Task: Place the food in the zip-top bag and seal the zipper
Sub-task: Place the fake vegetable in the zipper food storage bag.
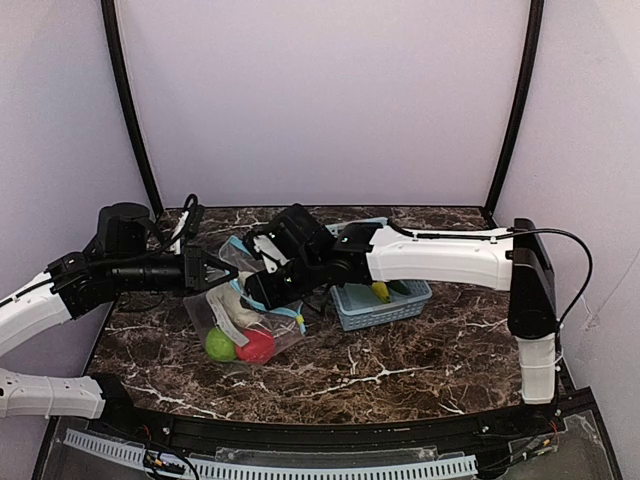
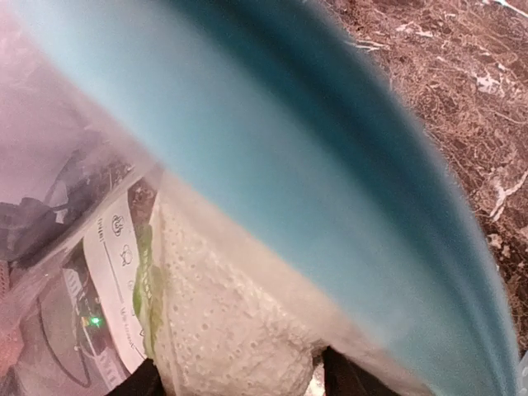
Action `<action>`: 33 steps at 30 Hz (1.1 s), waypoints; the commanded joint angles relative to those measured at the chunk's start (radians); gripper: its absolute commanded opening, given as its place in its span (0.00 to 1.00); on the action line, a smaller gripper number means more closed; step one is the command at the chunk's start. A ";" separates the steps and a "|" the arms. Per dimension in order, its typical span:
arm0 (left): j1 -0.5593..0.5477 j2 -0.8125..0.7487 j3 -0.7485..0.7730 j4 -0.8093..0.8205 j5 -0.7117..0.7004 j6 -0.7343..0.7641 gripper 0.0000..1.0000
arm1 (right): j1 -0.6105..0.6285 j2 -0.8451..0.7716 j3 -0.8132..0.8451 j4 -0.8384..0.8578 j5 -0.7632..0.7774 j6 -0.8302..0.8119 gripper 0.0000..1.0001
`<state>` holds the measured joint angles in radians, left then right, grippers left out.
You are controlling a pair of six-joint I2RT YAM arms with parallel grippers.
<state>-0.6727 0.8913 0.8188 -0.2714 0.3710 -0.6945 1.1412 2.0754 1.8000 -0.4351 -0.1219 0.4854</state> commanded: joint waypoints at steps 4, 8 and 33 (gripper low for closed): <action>-0.005 -0.020 0.014 -0.015 -0.026 0.006 0.01 | 0.009 -0.178 -0.068 -0.023 0.047 -0.021 0.67; -0.004 -0.016 0.015 -0.015 -0.031 0.007 0.01 | 0.010 -0.238 -0.107 -0.038 0.061 -0.019 0.79; -0.002 -0.012 0.016 -0.022 -0.014 0.013 0.01 | -0.034 -0.358 -0.181 -0.188 0.233 0.016 0.87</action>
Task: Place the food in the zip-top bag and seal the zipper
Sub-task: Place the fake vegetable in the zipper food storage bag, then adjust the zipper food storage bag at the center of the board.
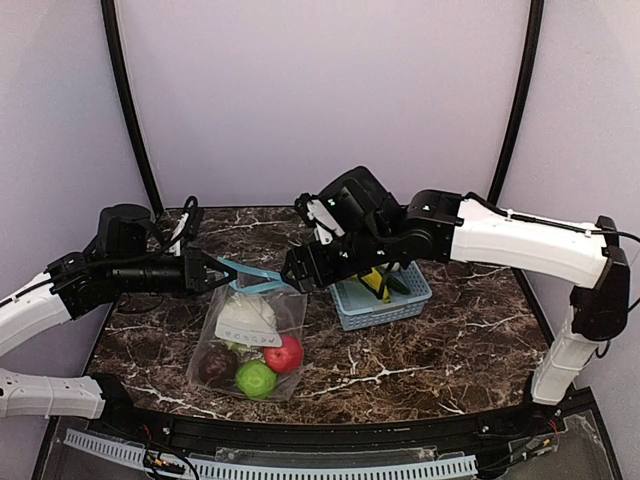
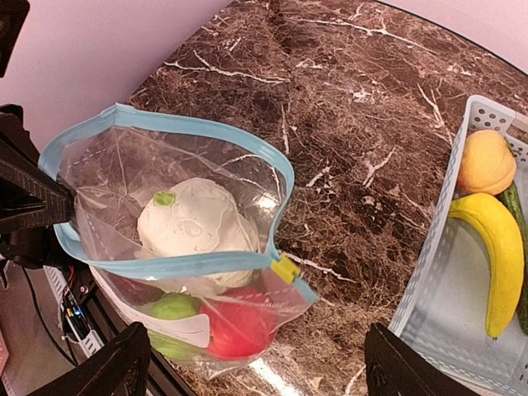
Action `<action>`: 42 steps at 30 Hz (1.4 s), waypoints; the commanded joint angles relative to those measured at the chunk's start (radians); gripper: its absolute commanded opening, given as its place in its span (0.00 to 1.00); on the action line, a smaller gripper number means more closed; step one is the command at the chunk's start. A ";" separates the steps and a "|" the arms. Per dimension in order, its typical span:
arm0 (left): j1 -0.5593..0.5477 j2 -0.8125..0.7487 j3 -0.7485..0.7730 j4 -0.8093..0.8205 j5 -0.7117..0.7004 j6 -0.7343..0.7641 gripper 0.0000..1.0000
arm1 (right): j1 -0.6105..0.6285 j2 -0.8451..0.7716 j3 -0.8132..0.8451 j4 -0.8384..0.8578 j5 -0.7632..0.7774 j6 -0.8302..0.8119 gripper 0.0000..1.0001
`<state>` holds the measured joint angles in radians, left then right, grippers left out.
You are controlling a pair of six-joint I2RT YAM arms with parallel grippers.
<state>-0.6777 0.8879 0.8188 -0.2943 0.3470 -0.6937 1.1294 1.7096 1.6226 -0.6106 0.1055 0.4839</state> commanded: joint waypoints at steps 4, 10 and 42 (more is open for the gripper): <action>0.003 -0.002 0.018 -0.003 0.035 0.026 0.01 | -0.049 0.007 0.003 -0.011 -0.032 0.004 0.84; 0.004 0.002 0.030 -0.009 0.050 0.041 0.01 | -0.083 0.002 -0.030 0.030 -0.129 -0.039 0.72; 0.003 0.131 0.166 -0.115 0.259 0.285 0.01 | -0.175 0.220 0.062 -0.029 -0.417 -0.081 0.47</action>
<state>-0.6769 1.0180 0.9524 -0.4000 0.5873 -0.4473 0.9592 1.9347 1.6958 -0.6380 -0.2749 0.4179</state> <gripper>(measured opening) 0.009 0.522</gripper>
